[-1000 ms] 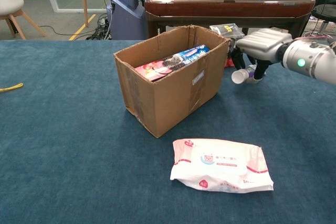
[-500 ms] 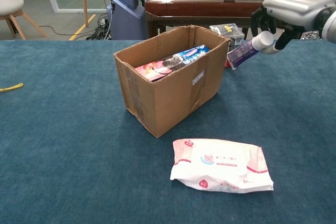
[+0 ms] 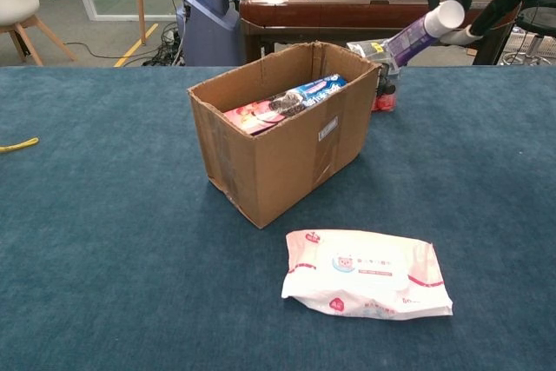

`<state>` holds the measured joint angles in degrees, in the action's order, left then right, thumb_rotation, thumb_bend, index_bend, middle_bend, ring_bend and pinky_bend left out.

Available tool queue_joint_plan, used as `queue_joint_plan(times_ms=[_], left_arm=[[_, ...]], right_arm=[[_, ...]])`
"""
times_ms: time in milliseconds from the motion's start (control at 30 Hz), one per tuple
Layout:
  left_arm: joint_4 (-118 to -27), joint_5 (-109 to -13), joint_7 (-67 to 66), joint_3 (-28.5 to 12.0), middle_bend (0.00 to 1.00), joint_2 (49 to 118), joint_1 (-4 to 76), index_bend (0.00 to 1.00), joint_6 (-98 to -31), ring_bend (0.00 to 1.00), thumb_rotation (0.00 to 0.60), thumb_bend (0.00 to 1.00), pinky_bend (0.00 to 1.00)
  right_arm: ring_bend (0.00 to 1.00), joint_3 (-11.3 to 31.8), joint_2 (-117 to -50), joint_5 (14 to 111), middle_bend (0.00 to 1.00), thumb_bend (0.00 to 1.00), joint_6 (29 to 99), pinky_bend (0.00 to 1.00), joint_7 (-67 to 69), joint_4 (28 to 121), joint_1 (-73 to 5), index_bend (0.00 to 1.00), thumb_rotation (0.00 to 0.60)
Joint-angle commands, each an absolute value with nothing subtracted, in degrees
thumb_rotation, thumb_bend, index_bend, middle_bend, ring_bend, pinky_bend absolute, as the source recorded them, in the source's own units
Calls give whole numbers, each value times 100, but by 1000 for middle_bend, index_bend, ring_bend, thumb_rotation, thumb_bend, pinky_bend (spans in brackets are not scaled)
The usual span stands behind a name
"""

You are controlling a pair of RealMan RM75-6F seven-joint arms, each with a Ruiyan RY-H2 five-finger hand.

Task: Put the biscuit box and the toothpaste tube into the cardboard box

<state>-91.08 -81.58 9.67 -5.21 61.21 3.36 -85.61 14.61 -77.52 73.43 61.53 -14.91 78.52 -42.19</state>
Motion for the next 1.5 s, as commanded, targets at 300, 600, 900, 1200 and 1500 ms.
queue_joint_plan(times_ms=[300, 600, 900, 1200, 1500], left_arm=[[-9108, -8158, 967, -521, 412, 6121, 336, 433, -8561, 412, 600, 333, 525], [-9108, -8158, 967, -521, 412, 6121, 336, 433, -8561, 412, 600, 333, 525], [-9108, -8158, 967, -521, 412, 6121, 336, 433, -8561, 412, 600, 333, 525], [-9108, -8158, 967, -521, 412, 6121, 336, 433, -8561, 412, 600, 333, 525], [-9108, -8158, 967, -521, 412, 6121, 336, 433, -8561, 412, 600, 333, 526]], right_arm=[[491, 1736, -7500, 7448, 612, 272, 6388, 290, -2258, 9014, -4489, 646, 600], [491, 1751, -7456, 7457, 611, 272, 6502, 290, -2857, 9711, -4596, 646, 600], [491, 1608, -7443, 7170, 608, 270, 6396, 290, -3272, 9907, -4604, 646, 600], [477, 1457, -7577, 6968, 563, 250, 6102, 290, -3280, 9728, -4710, 646, 600], [327, 1395, -7765, 7160, 202, 3, 5907, 290, -2878, 9472, -4853, 176, 600]])
